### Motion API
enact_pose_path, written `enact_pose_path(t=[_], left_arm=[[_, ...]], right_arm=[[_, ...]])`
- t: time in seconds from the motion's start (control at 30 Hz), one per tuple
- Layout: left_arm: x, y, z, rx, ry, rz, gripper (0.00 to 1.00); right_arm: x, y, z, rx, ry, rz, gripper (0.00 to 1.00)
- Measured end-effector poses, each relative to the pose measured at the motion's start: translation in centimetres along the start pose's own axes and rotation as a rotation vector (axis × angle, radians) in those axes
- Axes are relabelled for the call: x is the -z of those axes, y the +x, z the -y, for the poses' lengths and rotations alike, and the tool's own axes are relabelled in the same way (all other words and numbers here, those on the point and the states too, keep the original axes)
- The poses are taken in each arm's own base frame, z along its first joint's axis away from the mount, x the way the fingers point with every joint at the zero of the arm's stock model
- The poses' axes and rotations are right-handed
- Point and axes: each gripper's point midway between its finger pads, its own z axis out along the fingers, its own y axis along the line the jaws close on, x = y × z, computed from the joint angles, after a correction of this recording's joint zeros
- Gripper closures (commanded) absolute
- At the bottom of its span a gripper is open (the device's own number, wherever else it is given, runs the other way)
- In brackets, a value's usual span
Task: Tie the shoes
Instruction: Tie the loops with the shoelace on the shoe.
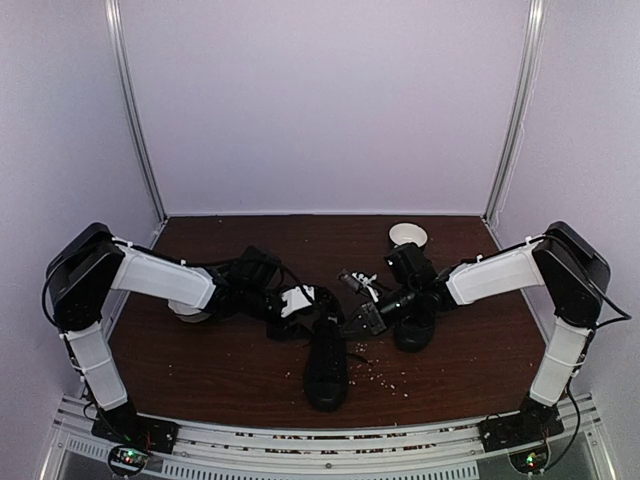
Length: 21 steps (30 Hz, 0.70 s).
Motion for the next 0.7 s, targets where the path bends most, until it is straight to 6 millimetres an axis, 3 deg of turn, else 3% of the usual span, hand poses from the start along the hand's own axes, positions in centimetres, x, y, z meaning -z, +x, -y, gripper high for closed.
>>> enact_pose_path(t=[0.1,0.37,0.6,0.7], left_arm=[[-0.17,-0.26,-0.23,-0.008,0.005,0.007,0.61],[-0.16,-0.52,0.10,-0.042,0.029,0.025,0.56],[-0.25,-0.60,0.05,-0.046,0.031,0.027,0.74],[-0.25,-0.85,-0.09,-0.046,0.029,0.032,0.91]], right_arm=[[-0.01,0.03,0.00,0.001,0.000,-0.001,1.00],[-0.03,0.18,-0.01,0.004,0.000,-0.007,1.00],[-0.04,0.24,-0.03,0.002,0.000,-0.011,1.00],[-0.03,0.19,-0.05,0.003,0.001,-0.011,1.00]])
